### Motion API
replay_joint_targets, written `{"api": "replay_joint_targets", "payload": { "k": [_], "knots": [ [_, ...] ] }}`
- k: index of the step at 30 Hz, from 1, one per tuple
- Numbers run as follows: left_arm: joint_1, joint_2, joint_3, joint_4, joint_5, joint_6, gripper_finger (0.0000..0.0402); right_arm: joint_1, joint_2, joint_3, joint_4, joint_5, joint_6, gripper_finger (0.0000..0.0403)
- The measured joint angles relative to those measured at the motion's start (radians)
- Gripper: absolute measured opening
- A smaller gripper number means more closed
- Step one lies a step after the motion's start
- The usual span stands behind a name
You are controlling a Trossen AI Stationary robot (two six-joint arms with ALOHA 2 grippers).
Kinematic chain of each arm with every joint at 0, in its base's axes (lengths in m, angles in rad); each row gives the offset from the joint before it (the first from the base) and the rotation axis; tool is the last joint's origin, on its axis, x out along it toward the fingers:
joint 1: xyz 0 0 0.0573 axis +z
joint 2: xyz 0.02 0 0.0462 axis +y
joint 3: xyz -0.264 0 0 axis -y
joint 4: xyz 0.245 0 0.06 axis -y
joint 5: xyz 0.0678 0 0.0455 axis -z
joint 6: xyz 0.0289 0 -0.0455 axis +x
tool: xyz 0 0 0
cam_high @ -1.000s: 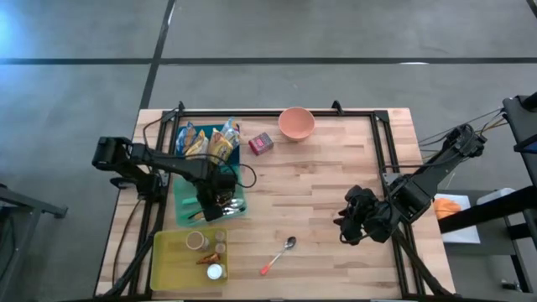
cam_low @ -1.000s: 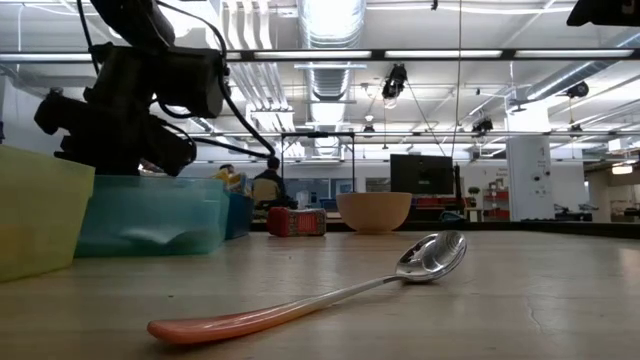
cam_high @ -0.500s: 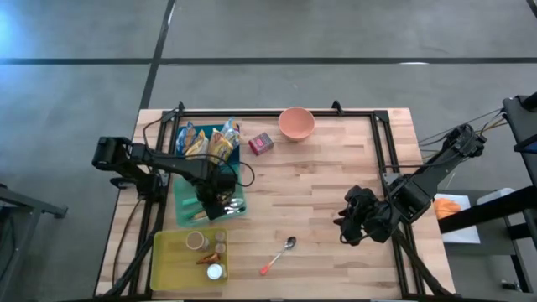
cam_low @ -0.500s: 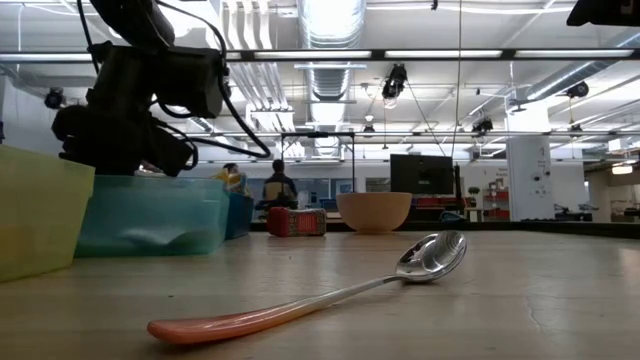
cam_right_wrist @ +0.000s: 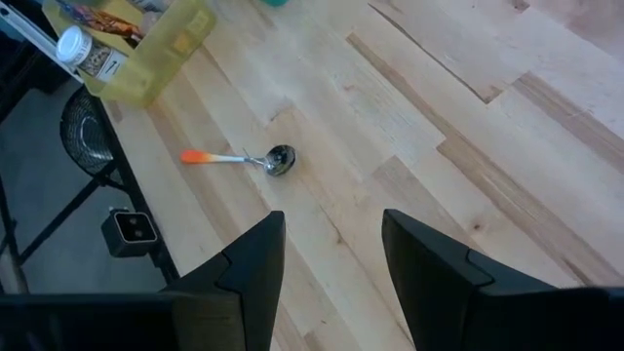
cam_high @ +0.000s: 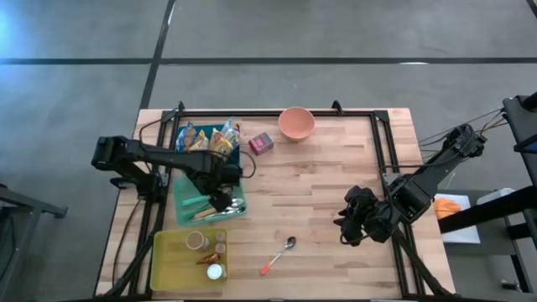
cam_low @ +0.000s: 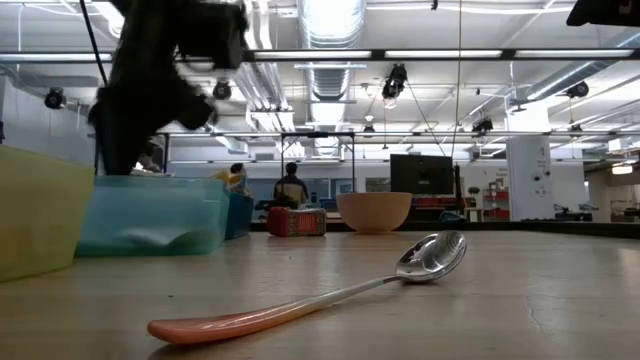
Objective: Pick & Place Food Item
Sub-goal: Put the orange spoon into the light blue bin
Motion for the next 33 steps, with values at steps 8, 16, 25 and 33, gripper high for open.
{"api": "replay_joint_targets", "payload": {
  "k": [8, 16, 25, 33],
  "knots": [
    [-0.104, -0.005, 0.291, 0.056, -0.118, -0.281, 0.023, 0.0, 0.0, 0.0, 0.0, -0.001, -0.017, 0.017],
    [-0.282, 0.156, 0.477, 0.181, -0.238, -0.364, 0.0189, 0.0, 0.0, 0.0, -0.006, -0.001, -0.049, 0.017],
    [-0.326, 0.372, 0.679, 0.185, -0.189, -0.348, 0.0157, 0.0, 0.0, 0.0, -0.009, -0.001, -0.081, 0.017],
    [-0.358, 0.512, 0.811, 0.206, -0.158, -0.345, 0.0156, 0.0, -0.019, 0.001, -0.198, 0.002, 0.136, 0.017]
  ]
}}
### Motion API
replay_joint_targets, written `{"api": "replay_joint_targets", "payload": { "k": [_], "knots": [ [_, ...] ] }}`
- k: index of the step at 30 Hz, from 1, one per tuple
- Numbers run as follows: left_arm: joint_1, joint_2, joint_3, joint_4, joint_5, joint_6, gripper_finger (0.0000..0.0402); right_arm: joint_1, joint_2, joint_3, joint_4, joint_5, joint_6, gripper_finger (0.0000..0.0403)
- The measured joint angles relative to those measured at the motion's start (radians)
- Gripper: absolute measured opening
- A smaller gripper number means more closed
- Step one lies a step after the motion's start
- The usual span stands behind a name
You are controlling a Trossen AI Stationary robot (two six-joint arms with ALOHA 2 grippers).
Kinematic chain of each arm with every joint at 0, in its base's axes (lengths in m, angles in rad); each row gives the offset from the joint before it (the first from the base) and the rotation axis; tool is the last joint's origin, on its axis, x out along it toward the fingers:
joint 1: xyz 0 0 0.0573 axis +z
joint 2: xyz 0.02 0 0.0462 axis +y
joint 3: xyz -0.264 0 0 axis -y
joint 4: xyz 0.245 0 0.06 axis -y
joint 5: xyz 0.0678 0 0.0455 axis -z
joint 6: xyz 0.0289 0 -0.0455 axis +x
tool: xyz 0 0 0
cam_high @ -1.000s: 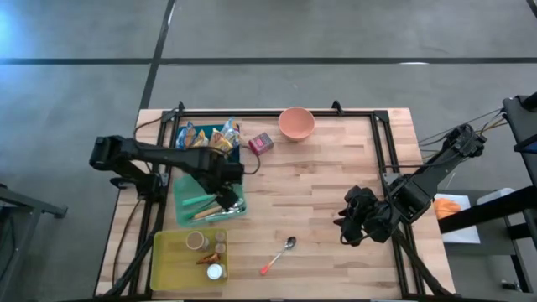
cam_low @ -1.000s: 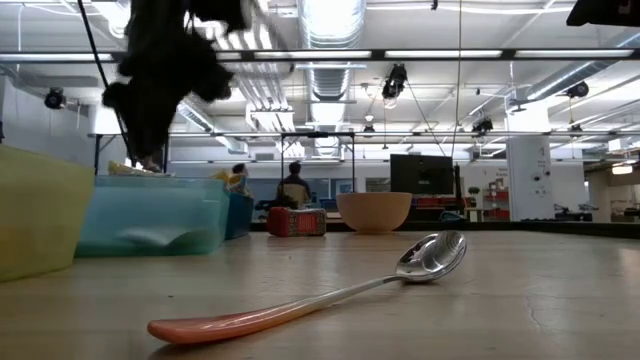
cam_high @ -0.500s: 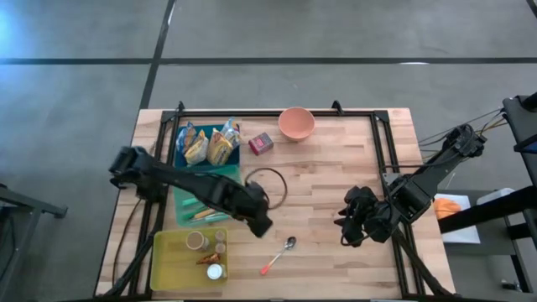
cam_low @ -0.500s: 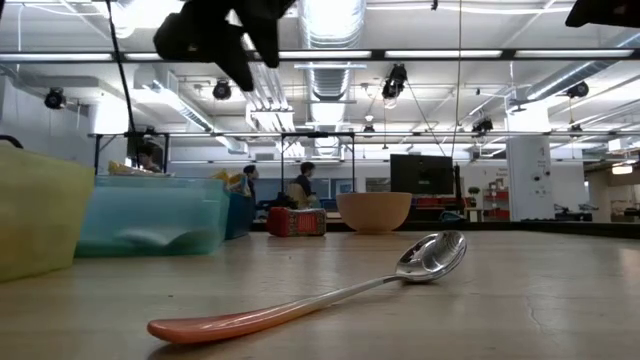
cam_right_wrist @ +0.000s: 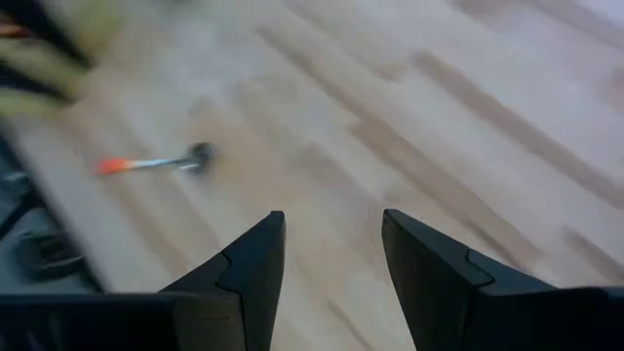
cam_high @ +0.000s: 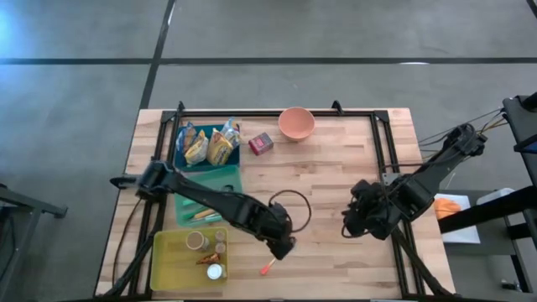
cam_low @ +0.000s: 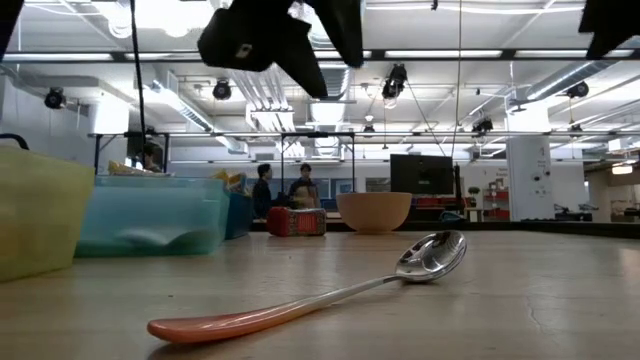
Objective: Pick & Place Food Item
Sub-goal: Put the orange spoon into the light blue bin
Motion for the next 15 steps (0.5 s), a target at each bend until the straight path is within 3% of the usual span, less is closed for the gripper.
{"api": "replay_joint_targets", "payload": {
  "k": [5, 15],
  "knots": [
    [-0.018, 0.073, 0.024, 0.047, 0.018, -0.003, 0.0156, 0.0, -0.036, 0.0, -0.096, 0.0, 0.038, 0.017],
    [-0.052, 0.159, 0.023, 0.17, 0.02, -0.007, 0.0156, 0.0, -0.259, 0.001, -0.072, 0.117, -0.173, 0.017]
  ]
}}
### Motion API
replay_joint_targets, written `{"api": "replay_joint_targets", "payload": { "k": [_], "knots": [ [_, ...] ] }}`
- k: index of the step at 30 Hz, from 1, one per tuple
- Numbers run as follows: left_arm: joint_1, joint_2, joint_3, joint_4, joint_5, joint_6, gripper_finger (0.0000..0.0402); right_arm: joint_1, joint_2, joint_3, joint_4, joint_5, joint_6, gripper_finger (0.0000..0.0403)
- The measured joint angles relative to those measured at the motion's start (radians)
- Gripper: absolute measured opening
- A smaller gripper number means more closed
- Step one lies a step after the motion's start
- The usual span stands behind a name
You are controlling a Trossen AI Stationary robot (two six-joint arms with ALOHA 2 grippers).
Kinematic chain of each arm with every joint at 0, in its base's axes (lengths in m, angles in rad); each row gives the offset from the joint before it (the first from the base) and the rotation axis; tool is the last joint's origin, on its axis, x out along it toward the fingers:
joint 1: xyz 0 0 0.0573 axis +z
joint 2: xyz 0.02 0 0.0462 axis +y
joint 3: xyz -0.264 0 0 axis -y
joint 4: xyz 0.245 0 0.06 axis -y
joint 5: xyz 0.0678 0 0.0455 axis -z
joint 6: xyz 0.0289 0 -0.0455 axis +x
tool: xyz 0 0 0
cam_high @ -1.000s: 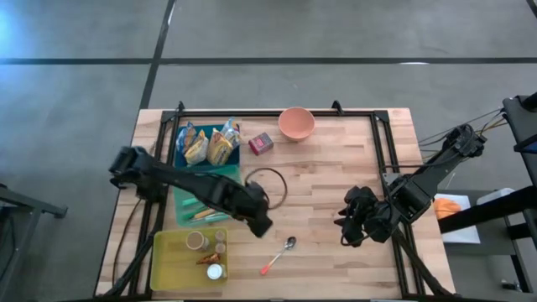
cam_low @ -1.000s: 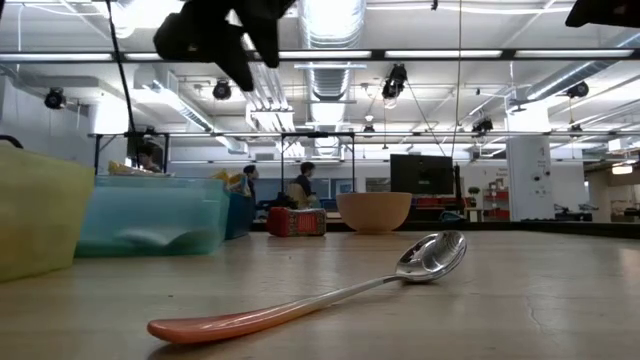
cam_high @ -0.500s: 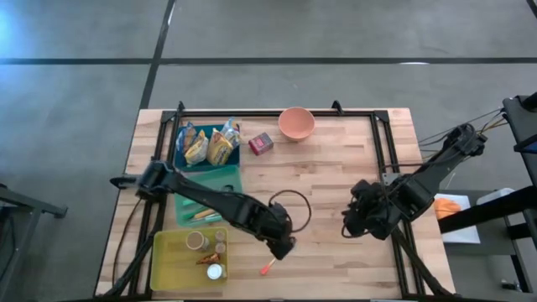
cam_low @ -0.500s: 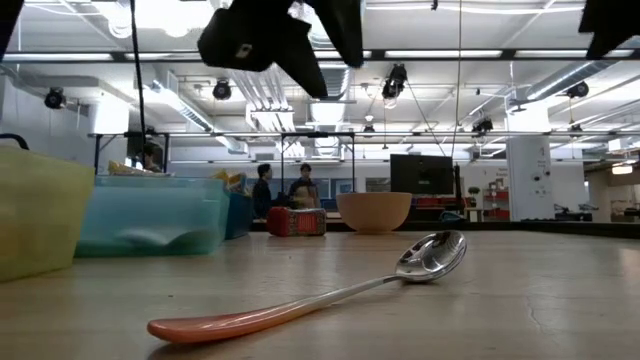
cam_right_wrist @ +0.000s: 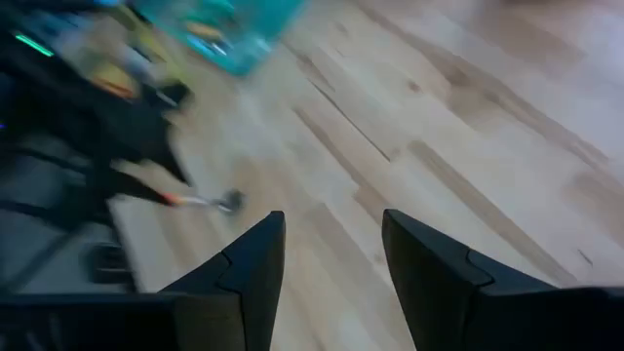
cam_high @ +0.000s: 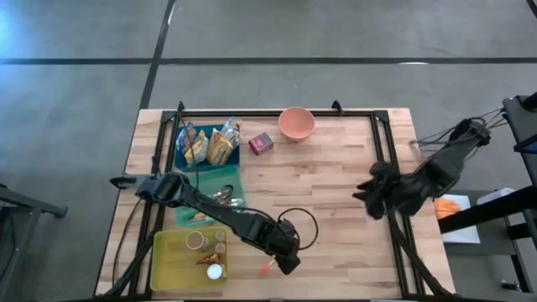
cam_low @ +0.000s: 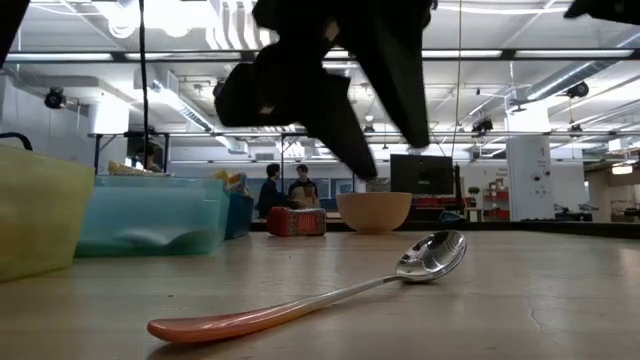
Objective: Pick & Place Food Item
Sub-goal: Put the orange spoon into the light blue bin
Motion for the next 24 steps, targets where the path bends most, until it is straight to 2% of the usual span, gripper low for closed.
{"api": "replay_joint_targets", "payload": {
  "k": [4, 8, 15, 24],
  "knots": [
    [-0.008, 0.03, -0.001, -0.004, -0.005, 0.006, 0.0156, 0.0, -0.11, 0.0, 0.067, 0.018, -0.071, 0.017],
    [-0.009, 0.056, -0.001, -0.011, -0.027, 0.016, 0.0156, 0.0, -0.164, 0.001, 0.105, 0.028, -0.11, 0.017],
    [-0.02, 0.091, -0.003, -0.015, -0.121, 0.069, 0.0156, 0.0, -0.148, 0.001, 0.103, 0.041, -0.135, 0.017],
    [-0.02, 0.091, -0.003, 0.018, -0.124, 0.086, 0.0156, 0.0, -0.107, 0.0, 0.096, 0.01, -0.154, 0.017]
  ]
}}
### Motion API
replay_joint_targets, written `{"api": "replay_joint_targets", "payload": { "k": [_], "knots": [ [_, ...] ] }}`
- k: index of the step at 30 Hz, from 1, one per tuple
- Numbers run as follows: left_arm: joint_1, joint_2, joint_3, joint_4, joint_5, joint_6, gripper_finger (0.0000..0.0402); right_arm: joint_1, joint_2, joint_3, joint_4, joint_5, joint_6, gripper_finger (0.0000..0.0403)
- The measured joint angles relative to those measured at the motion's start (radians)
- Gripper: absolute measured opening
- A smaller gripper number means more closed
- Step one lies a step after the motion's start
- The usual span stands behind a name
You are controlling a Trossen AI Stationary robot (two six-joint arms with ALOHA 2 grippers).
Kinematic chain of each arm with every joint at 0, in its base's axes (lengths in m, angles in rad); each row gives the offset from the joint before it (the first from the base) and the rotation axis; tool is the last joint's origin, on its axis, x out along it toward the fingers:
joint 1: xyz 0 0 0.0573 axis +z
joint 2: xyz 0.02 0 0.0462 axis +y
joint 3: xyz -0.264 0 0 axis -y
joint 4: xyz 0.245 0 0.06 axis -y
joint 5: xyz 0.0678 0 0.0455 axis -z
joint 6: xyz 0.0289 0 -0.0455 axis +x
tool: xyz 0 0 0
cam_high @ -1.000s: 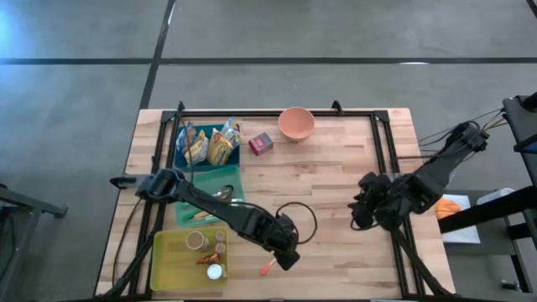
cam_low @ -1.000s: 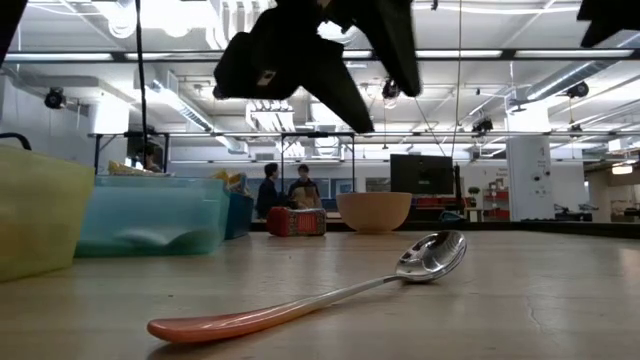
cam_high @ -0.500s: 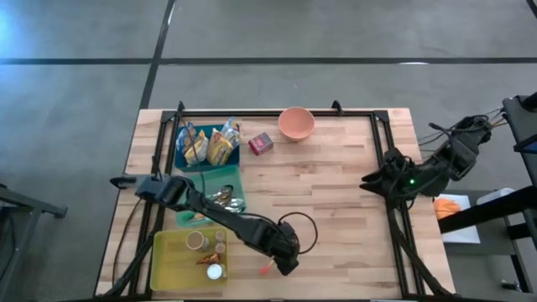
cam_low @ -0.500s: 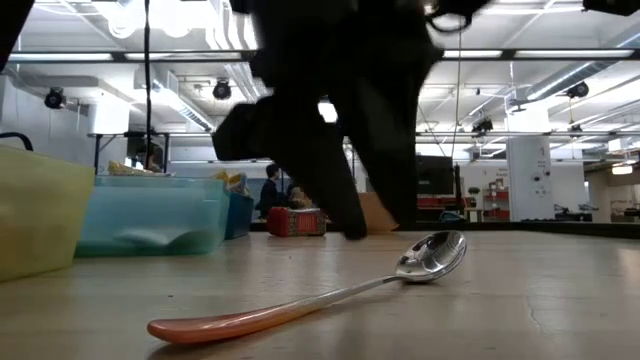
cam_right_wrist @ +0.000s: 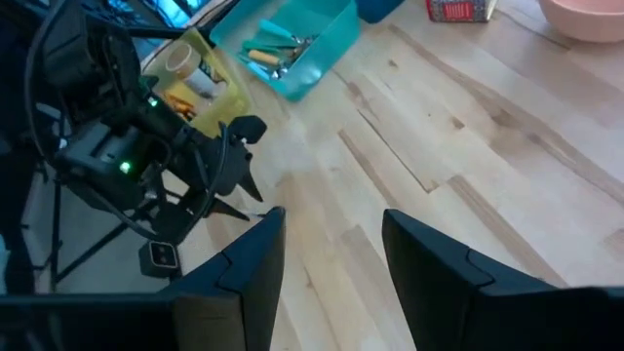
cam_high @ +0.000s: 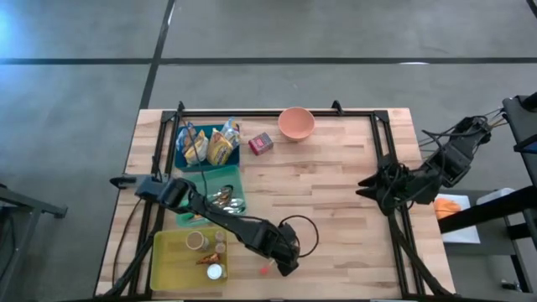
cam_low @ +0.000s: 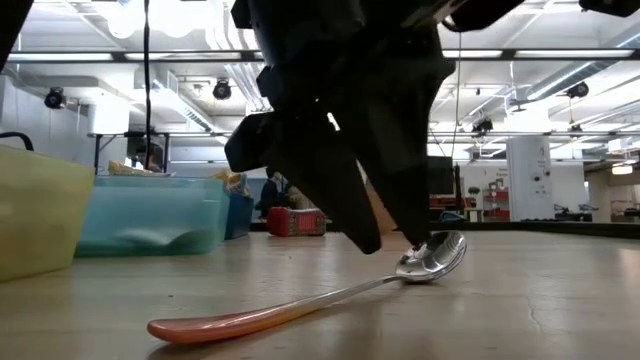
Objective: Pick & Place Food Item
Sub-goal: Put the orange spoon into the light blue bin
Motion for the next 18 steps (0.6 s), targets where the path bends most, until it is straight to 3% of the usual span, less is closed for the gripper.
{"api": "replay_joint_targets", "payload": {
  "k": [18],
  "knots": [
    [-0.017, 0.025, -0.006, 0.009, -0.036, 0.005, 0.0156, 0.0, 0.005, 0.0, 0.006, -0.026, 0.0, 0.017]
  ]
}}
